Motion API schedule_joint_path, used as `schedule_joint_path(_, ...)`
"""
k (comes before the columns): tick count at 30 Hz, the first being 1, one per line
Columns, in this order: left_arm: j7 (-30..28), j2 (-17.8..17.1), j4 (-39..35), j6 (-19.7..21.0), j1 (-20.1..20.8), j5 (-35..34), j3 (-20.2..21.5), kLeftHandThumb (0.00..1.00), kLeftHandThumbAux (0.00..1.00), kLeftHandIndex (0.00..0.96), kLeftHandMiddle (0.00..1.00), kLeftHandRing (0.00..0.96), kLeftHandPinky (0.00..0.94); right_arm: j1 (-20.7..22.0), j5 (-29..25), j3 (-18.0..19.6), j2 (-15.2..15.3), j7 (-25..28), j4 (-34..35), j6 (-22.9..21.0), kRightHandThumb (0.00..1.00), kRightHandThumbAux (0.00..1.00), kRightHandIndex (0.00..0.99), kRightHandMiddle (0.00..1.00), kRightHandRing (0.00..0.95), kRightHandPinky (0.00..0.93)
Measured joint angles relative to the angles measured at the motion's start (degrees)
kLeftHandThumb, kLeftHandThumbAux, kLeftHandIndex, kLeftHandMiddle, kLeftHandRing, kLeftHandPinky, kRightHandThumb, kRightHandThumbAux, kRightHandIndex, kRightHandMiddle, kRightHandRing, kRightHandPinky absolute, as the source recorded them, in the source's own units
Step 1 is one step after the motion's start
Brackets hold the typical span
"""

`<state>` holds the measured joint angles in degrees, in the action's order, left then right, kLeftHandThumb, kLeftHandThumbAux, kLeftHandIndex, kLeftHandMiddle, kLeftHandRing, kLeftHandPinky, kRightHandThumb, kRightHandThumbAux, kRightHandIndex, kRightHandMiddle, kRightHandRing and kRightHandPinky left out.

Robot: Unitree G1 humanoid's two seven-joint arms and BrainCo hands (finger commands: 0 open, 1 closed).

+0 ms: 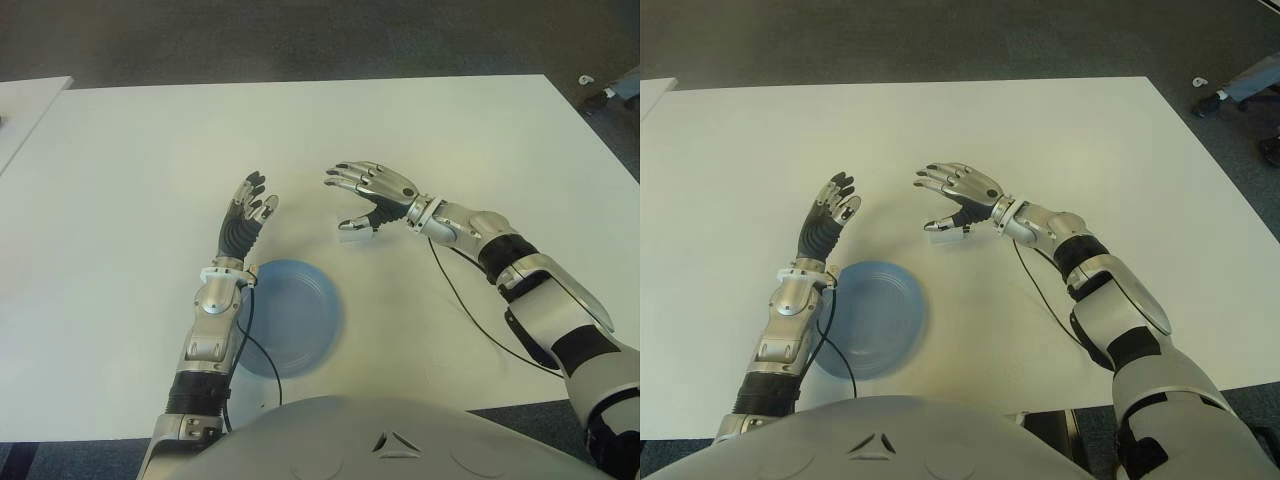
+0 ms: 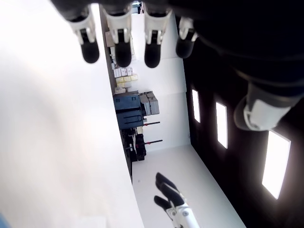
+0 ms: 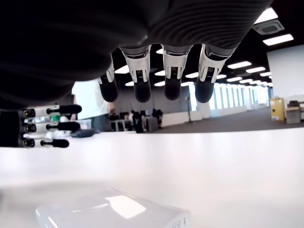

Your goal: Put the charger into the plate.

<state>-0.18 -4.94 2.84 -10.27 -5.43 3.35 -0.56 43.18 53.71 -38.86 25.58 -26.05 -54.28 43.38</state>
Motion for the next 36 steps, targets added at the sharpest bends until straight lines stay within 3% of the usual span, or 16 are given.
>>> schedule_joint_path(18,0.0,0.0,-0.6,0.1,-0.2,0.0,-0.2,0.0,0.465,0.003,0.114,0.116,0.128,-0.7,0.3,-0.5,0.6,8.1,3.7,-6.9,0.372,0.101,0.0,0.0,0.0,0.0)
schedule_joint_path(36,-0.6,0.0,-0.7,0.3,-0.3,-0.1,-0.3,0.0,0.463,0.005,0.117,0.114,0.12,-2.5,1.5,-1.1,2.2,9.6,5.1,-8.7,0.413,0.104,0.0,0.0,0.0,0.0)
